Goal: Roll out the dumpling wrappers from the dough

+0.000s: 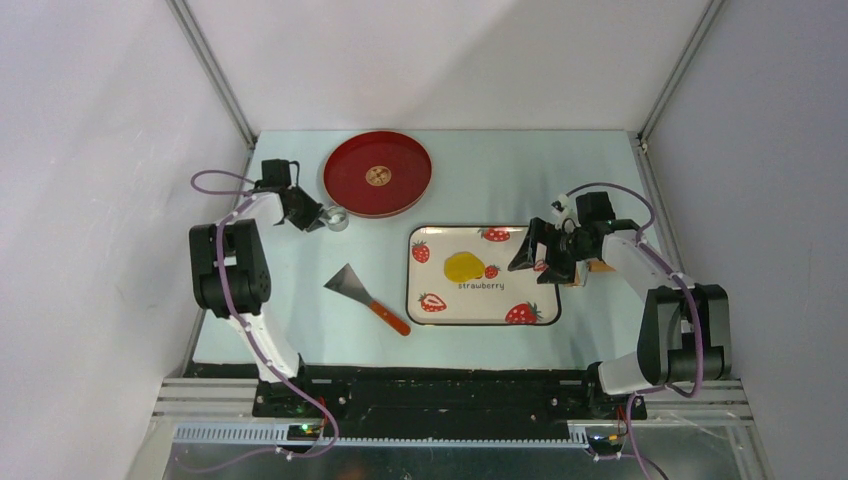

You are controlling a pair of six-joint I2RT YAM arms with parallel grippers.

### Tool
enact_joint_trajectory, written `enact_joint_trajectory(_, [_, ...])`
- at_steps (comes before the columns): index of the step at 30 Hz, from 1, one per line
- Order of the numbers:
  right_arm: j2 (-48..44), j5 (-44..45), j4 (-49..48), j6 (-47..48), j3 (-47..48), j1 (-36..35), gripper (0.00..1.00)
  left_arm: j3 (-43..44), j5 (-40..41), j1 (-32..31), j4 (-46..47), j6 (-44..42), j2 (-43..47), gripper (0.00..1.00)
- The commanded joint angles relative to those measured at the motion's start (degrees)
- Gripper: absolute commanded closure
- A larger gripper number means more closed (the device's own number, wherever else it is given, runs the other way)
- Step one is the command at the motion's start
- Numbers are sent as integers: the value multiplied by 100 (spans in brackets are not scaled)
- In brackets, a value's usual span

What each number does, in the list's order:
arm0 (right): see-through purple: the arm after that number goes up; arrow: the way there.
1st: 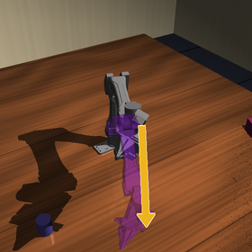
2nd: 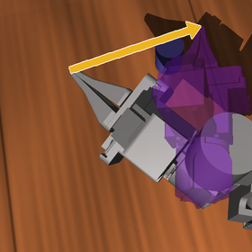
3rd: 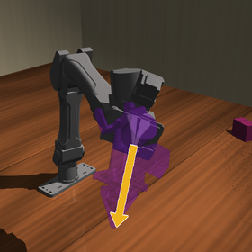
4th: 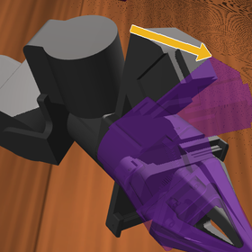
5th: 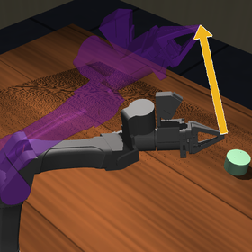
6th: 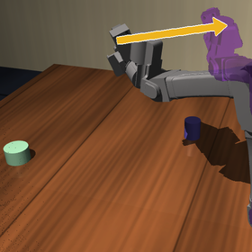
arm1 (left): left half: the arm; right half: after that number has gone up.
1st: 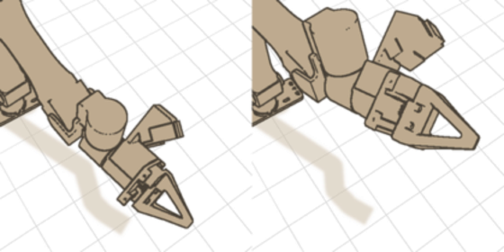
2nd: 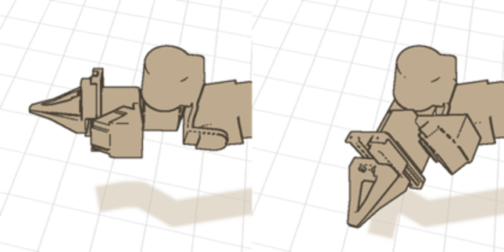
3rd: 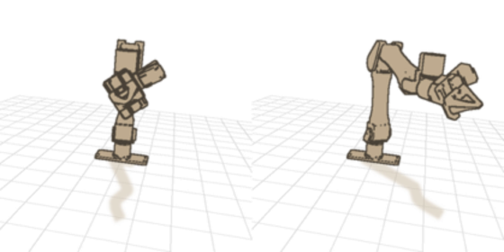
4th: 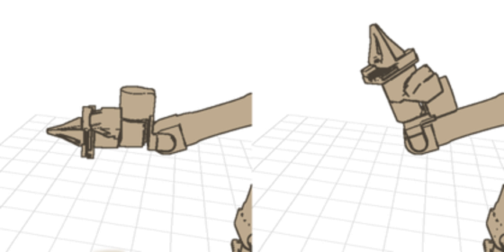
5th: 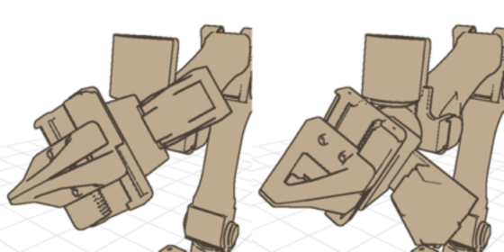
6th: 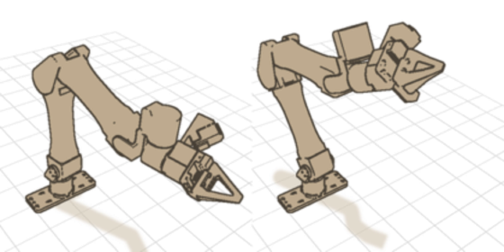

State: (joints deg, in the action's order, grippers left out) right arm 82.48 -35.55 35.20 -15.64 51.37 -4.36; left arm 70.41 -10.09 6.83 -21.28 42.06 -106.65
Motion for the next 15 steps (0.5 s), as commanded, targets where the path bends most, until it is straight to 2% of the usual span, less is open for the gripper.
enact_joint_trajectory(1, [62, -165, -44, 149, 94, 29, 1, 161, 122, -108, 111, 7, -106, 72])
enact_joint_trajectory(7, [124, -201, 24, 160, 165, 26, 1, 151, 236, -167, 98, -49, -162, 78])
enact_joint_trajectory(15, [116, -216, 92, 189, 180, 9, 0, 88, 217, -166, 100, -140, -50, 99])
